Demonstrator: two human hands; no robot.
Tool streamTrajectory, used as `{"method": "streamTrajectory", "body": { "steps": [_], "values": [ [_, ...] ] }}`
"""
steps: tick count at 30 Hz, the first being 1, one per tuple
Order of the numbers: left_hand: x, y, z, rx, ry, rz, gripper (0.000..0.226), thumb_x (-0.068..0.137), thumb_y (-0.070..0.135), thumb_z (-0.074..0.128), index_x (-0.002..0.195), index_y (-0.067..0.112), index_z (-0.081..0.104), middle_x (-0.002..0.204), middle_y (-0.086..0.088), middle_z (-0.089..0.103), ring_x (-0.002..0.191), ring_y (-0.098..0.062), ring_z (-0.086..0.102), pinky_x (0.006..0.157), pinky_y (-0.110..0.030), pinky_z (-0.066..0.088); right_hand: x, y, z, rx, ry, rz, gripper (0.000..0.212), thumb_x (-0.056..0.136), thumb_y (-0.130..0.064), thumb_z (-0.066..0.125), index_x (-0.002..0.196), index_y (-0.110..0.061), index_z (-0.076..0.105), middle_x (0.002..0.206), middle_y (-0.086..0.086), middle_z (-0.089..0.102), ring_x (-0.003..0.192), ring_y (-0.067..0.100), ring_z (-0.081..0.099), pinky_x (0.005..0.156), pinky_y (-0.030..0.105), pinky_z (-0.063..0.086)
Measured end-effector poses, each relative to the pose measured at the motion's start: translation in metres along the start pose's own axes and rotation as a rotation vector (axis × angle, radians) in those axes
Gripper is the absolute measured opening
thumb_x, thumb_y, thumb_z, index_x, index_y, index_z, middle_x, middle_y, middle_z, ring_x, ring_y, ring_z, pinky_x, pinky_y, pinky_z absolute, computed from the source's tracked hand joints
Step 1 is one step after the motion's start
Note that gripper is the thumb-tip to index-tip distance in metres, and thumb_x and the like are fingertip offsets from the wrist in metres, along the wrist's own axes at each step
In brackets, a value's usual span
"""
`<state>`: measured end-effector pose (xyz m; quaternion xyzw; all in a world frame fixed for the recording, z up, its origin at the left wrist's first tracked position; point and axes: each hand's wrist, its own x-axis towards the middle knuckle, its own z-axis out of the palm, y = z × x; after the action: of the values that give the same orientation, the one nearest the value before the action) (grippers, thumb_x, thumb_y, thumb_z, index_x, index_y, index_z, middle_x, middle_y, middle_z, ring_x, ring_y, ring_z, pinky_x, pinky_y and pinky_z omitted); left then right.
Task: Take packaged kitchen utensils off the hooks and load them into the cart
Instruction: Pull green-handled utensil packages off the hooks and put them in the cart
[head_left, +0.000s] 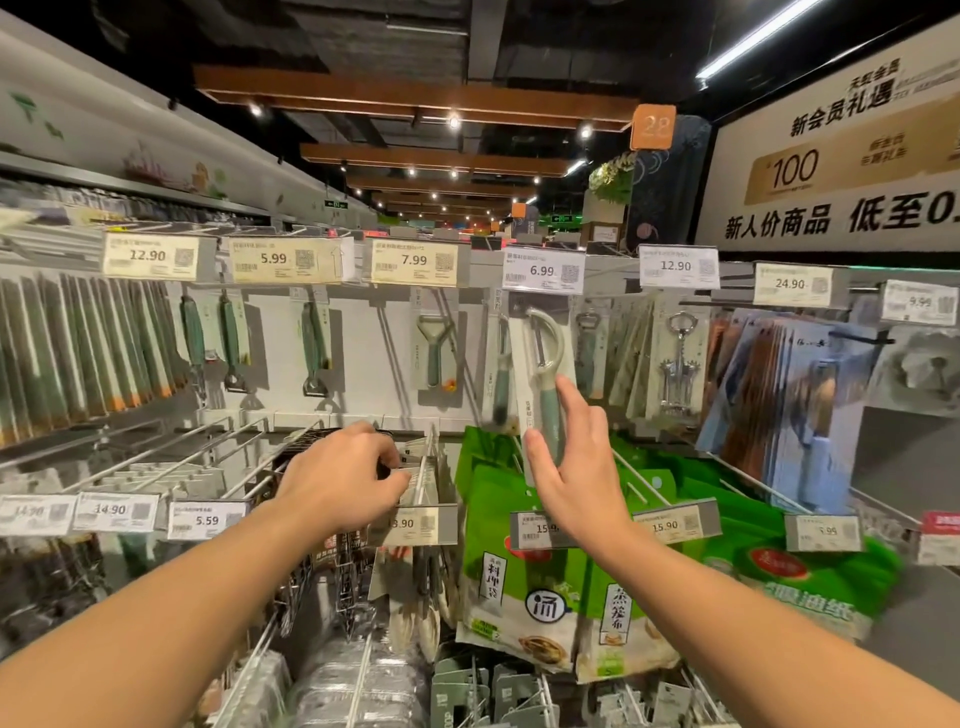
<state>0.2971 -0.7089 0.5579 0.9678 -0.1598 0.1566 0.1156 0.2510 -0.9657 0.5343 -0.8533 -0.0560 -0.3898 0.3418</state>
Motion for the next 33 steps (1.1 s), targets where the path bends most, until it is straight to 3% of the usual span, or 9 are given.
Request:
{"method": "streamTrajectory", "body": {
  "steps": [5, 10, 18, 21, 26, 28, 29, 33],
  "values": [
    [0.012, 0.003, 0.006, 0.006, 0.003, 0.016, 0.019, 0.093, 0.057, 0.057, 0.098, 0.041, 0.066, 0.115, 0.013, 0.057, 0.1, -0.017, 0.063, 0.085, -0.039, 0.058, 0.001, 0.001, 0.013, 0.042, 0.024, -0.008, 0.067, 0.104, -0.036, 0.051, 0.161, -0.031, 0.015, 0.141, 0.002, 0.037, 0.107, -0.002, 0.037, 0.099, 0.019, 0.028],
    [0.025, 0.004, 0.011, -0.004, 0.009, 0.026, 0.018, 0.093, 0.056, 0.056, 0.094, 0.041, 0.064, 0.11, 0.013, 0.059, 0.101, -0.017, 0.063, 0.087, -0.04, 0.058, 0.002, 0.004, 0.021, 0.044, 0.061, -0.005, 0.067, 0.104, -0.033, 0.054, 0.16, -0.03, 0.018, 0.132, -0.004, 0.037, 0.094, -0.01, 0.031, 0.091, 0.016, 0.029],
    [0.039, 0.007, 0.015, 0.005, 0.023, 0.035, 0.024, 0.096, 0.055, 0.056, 0.104, 0.036, 0.069, 0.116, 0.012, 0.06, 0.105, -0.017, 0.062, 0.087, -0.04, 0.058, 0.012, 0.008, 0.026, 0.029, 0.028, 0.096, 0.068, 0.102, -0.037, 0.054, 0.16, -0.036, 0.019, 0.121, -0.003, 0.034, 0.089, 0.006, 0.045, 0.082, 0.022, 0.035],
    [0.042, 0.01, 0.016, -0.006, 0.03, 0.031, 0.026, 0.096, 0.056, 0.057, 0.107, 0.036, 0.069, 0.116, 0.01, 0.061, 0.106, -0.018, 0.062, 0.088, -0.042, 0.057, 0.028, 0.007, 0.029, 0.058, -0.038, 0.172, 0.073, 0.098, -0.034, 0.057, 0.16, -0.037, 0.018, 0.12, -0.002, 0.033, 0.09, 0.008, 0.051, 0.082, 0.027, 0.046],
    [0.041, 0.016, 0.019, -0.051, 0.012, 0.023, 0.038, 0.093, 0.057, 0.057, 0.121, 0.034, 0.069, 0.123, 0.008, 0.063, 0.113, -0.022, 0.064, 0.094, -0.045, 0.057, 0.061, 0.011, 0.033, 0.065, -0.181, 0.272, 0.083, 0.094, -0.025, 0.067, 0.16, -0.038, 0.019, 0.137, 0.004, 0.034, 0.078, -0.002, 0.045, 0.059, 0.001, 0.039],
    [0.04, 0.019, 0.021, -0.034, 0.002, 0.028, 0.043, 0.093, 0.057, 0.057, 0.128, 0.033, 0.066, 0.129, 0.007, 0.063, 0.116, -0.022, 0.064, 0.095, -0.045, 0.056, 0.073, 0.012, 0.034, 0.018, -0.226, 0.298, 0.086, 0.094, -0.025, 0.07, 0.16, -0.041, 0.017, 0.145, 0.011, 0.033, 0.075, 0.001, 0.043, 0.072, 0.003, 0.032],
    [0.04, 0.02, 0.021, -0.026, -0.003, 0.024, 0.045, 0.093, 0.057, 0.057, 0.132, 0.033, 0.064, 0.131, 0.006, 0.063, 0.117, -0.023, 0.063, 0.096, -0.046, 0.056, 0.077, 0.014, 0.036, -0.007, -0.241, 0.307, 0.088, 0.094, -0.025, 0.071, 0.161, -0.041, 0.016, 0.149, 0.014, 0.032, 0.078, 0.004, 0.045, 0.081, 0.01, 0.031],
    [0.042, 0.02, 0.023, 0.001, -0.039, -0.016, 0.056, 0.093, 0.057, 0.057, 0.144, 0.033, 0.055, 0.138, 0.001, 0.06, 0.122, -0.025, 0.061, 0.097, -0.046, 0.055, 0.086, 0.023, 0.048, -0.046, -0.28, 0.333, 0.095, 0.092, -0.025, 0.074, 0.161, -0.042, 0.011, 0.156, 0.02, 0.029, 0.129, 0.032, 0.049, 0.109, 0.032, 0.036]
  ]
}}
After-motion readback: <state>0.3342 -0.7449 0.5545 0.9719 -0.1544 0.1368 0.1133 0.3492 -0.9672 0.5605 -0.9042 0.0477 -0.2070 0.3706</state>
